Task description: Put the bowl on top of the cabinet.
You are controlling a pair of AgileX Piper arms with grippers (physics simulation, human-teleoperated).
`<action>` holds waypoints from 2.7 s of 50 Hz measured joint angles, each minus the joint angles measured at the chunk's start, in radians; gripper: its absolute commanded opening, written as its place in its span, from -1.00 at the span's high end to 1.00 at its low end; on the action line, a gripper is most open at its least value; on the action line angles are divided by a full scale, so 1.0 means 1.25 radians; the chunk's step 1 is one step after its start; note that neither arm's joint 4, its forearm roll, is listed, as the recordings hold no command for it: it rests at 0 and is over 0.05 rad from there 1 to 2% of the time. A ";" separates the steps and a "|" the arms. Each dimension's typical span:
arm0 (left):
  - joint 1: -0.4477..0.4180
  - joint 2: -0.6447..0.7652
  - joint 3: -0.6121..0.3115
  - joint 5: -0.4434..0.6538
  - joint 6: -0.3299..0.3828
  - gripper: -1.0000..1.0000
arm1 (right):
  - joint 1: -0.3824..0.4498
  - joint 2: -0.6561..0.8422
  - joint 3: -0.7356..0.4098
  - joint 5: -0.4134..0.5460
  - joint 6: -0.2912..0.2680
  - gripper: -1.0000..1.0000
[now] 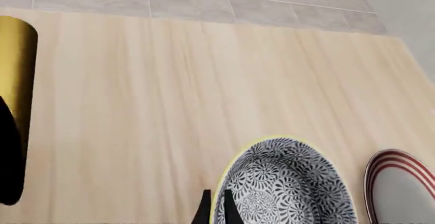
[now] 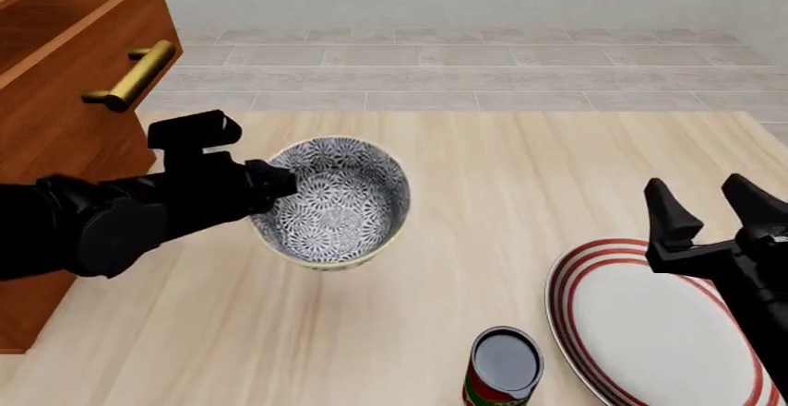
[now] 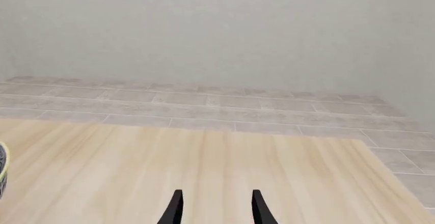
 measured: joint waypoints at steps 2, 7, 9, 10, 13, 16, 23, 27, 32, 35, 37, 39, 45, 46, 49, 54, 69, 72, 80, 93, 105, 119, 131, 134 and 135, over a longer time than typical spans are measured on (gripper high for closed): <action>0.000 -0.012 -0.003 0.012 0.000 1.00 | 0.001 0.002 0.000 -0.002 -0.001 -1.00; 0.000 -0.043 -0.016 0.048 0.000 1.00 | 0.002 0.005 0.000 -0.006 -0.002 -1.00; 0.001 -0.055 -0.022 0.064 0.000 1.00 | 0.002 0.006 0.000 -0.008 -0.002 -1.00; 0.001 -0.062 -0.026 0.072 0.001 1.00 | 0.002 0.007 0.000 -0.008 -0.002 -1.00; 0.002 -0.085 -0.040 0.103 0.005 1.00 | 0.003 0.008 0.000 -0.009 -0.002 -1.00; 0.004 -0.107 -0.056 0.134 0.011 1.00 | 0.003 0.008 0.000 -0.010 -0.002 -1.00; 0.011 -0.152 -0.098 0.209 0.026 1.00 | 0.004 0.009 0.000 -0.011 -0.002 -1.00; 0.014 -0.174 -0.124 0.251 0.034 1.00 | 0.004 0.008 0.000 -0.012 -0.001 -1.00; 0.021 -0.199 -0.156 0.299 0.045 1.00 | 0.005 0.008 0.000 -0.012 -0.001 -1.00; 0.027 -0.212 -0.175 0.326 0.051 1.00 | 0.005 0.007 0.000 -0.012 -0.001 -1.00; 0.030 -0.219 -0.188 0.343 0.055 1.00 | 0.005 0.007 0.000 -0.012 0.000 -1.00; 0.034 -0.227 -0.201 0.360 0.058 1.00 | 0.005 0.007 0.000 -0.012 0.000 -1.00; 0.043 -0.247 -0.238 0.404 0.063 1.00 | 0.005 0.006 0.000 -0.013 0.001 -1.00; 0.045 -0.250 -0.244 0.411 0.063 1.00 | 0.005 0.006 0.000 -0.013 0.002 -1.00; 0.052 -0.258 -0.261 0.430 0.065 1.00 | 0.006 0.006 0.000 -0.013 0.002 -1.00; 0.068 -0.271 -0.289 0.458 0.064 1.00 | 0.006 0.007 0.000 -0.013 0.004 -1.00; 0.125 -0.294 -0.381 0.544 0.047 1.00 | 0.007 0.009 0.000 -0.013 0.007 -1.00; 0.135 -0.298 -0.398 0.558 0.042 1.00 | 0.007 0.009 0.000 -0.013 0.008 -1.00; 0.174 -0.302 -0.442 0.592 0.024 1.00 | 0.007 0.010 0.000 -0.013 0.008 -1.00; 0.258 -0.313 -0.482 0.621 -0.009 1.00 | 0.010 0.011 0.000 -0.013 0.008 -1.00; 0.339 -0.313 -0.513 0.647 -0.042 1.00 | 0.011 0.011 0.000 -0.013 0.009 -1.00; 0.428 -0.304 -0.566 0.696 -0.055 1.00 | 0.012 0.012 0.000 -0.013 0.009 -1.00; 0.511 -0.295 -0.600 0.738 -0.082 1.00 | 0.013 0.014 0.000 -0.013 0.008 -1.00; 0.533 -0.293 -0.604 0.745 -0.095 1.00 | 0.013 0.014 0.000 -0.013 0.008 -1.00; 0.540 -0.292 -0.604 0.747 -0.099 1.00 | 0.013 0.014 0.000 -0.013 0.008 -1.00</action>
